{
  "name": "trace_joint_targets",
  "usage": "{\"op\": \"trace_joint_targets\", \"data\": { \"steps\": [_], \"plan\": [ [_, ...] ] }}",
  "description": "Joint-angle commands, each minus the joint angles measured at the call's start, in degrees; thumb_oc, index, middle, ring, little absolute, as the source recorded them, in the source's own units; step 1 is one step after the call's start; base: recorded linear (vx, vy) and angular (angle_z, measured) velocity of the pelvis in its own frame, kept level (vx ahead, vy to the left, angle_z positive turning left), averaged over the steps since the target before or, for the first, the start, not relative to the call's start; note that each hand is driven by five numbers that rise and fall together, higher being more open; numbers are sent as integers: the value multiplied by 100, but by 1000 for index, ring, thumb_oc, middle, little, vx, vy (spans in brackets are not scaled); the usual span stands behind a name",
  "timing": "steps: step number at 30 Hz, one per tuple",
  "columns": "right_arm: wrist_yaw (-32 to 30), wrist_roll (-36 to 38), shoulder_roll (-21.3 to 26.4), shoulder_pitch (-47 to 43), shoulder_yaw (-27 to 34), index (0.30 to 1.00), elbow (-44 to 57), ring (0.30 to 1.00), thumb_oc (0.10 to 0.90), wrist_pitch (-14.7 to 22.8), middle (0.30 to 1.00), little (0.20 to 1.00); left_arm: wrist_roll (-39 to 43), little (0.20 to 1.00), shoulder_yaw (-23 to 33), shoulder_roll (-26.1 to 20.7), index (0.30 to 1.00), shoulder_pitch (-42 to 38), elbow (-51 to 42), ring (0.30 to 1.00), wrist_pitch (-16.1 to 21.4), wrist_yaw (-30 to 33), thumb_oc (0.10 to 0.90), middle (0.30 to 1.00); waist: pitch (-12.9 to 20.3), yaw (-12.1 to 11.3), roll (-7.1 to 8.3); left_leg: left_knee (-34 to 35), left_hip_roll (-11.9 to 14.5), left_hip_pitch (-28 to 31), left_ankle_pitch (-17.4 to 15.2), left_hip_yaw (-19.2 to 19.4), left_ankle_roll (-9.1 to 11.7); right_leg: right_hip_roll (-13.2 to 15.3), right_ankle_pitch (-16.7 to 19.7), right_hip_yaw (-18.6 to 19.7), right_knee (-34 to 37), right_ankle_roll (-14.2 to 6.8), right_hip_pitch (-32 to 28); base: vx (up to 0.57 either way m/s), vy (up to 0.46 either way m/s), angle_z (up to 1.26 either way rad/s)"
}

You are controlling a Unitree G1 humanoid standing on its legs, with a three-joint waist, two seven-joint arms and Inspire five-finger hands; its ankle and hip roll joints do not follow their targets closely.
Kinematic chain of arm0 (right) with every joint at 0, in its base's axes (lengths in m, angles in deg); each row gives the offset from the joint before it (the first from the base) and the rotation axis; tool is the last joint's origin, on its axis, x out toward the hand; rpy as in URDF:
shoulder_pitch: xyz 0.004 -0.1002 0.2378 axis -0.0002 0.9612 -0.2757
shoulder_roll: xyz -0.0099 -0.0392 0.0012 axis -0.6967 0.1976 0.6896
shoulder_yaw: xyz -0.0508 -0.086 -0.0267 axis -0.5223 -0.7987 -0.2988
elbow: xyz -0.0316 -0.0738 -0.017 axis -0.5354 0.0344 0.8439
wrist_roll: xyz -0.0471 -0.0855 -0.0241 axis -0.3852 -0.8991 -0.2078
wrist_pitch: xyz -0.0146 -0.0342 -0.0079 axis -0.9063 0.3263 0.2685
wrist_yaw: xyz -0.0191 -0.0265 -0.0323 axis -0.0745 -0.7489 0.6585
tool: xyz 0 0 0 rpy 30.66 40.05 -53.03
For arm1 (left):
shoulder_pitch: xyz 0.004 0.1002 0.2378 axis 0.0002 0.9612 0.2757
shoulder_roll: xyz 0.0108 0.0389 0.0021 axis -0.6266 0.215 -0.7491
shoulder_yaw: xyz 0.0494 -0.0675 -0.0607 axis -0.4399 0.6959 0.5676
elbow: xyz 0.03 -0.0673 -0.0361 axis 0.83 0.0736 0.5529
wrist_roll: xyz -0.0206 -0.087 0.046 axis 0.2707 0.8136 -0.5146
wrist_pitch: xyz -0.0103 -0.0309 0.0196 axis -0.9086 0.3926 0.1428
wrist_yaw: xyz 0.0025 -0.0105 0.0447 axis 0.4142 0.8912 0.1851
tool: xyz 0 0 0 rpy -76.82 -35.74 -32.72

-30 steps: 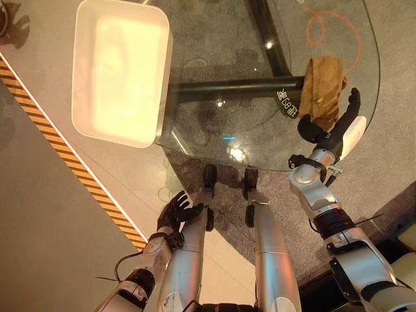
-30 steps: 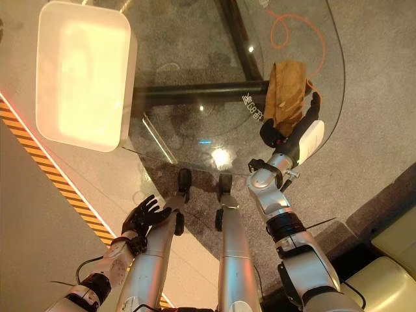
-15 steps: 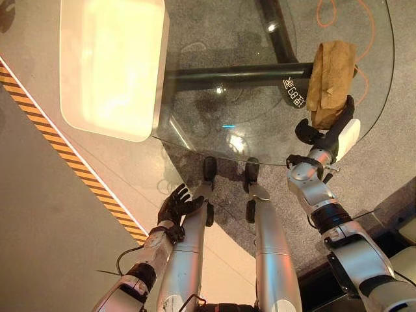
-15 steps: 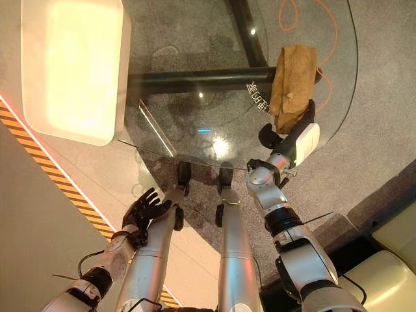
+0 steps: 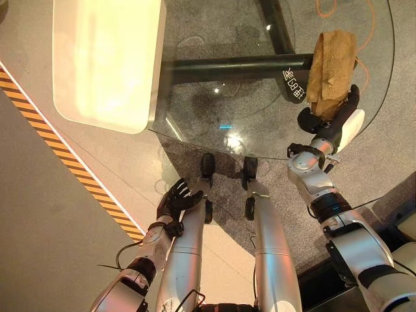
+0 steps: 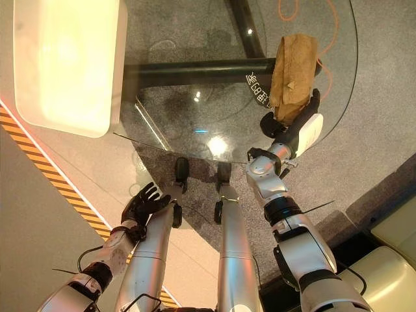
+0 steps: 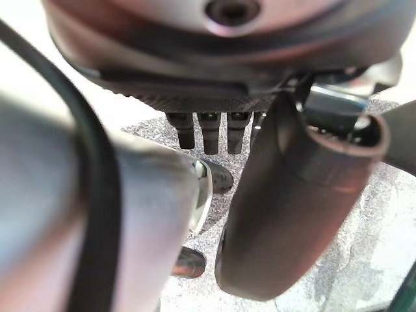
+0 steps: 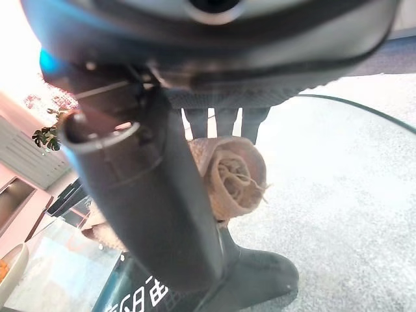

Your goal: Wipe the table with a cloth and put it in the basket.

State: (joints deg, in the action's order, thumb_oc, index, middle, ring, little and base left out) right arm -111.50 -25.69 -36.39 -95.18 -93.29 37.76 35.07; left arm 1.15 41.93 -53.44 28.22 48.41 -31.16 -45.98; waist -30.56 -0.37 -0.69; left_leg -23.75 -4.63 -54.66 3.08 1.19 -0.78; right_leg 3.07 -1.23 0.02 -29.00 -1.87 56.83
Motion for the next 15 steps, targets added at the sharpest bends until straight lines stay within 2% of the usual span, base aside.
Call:
{"op": "trace_joint_targets", "data": {
  "steps": [1,4,8,10,15],
  "plan": [
    [-101,160,515,-326,-28,900,110,900,800,364,900,900,-20,900,-121,388,900,413,306,900,15,-90,800,900,77,-184,-103,-546,-149,-176,-570,-265,-19,-186,365,-366,317,14,32,0,0,0],
    [-114,209,536,-425,20,900,124,900,800,385,900,900,-4,900,-110,390,900,382,339,900,24,-101,800,900,77,-177,-96,-547,-155,-223,-558,-266,-24,-183,376,-373,306,15,85,0,0,0],
    [-16,231,501,-564,-41,900,85,900,800,211,900,900,-20,900,-97,425,900,346,407,900,42,-87,800,900,77,-196,-77,-548,-149,-229,-566,-272,-23,-176,360,-402,310,28,81,0,0,0],
    [94,288,512,-623,-95,300,33,300,100,150,300,200,-43,900,-93,446,900,322,430,900,62,-75,800,900,77,-208,-68,-562,-147,-250,-570,-279,-23,-171,359,-416,307,34,92,0,0,0],
    [345,440,581,-736,-231,300,-80,300,100,11,300,200,-52,900,-98,444,900,317,517,900,130,-141,800,900,77,-234,-45,-572,-154,-266,-572,-298,-9,-160,364,-447,330,29,79,0,0,0]
  ]
}}
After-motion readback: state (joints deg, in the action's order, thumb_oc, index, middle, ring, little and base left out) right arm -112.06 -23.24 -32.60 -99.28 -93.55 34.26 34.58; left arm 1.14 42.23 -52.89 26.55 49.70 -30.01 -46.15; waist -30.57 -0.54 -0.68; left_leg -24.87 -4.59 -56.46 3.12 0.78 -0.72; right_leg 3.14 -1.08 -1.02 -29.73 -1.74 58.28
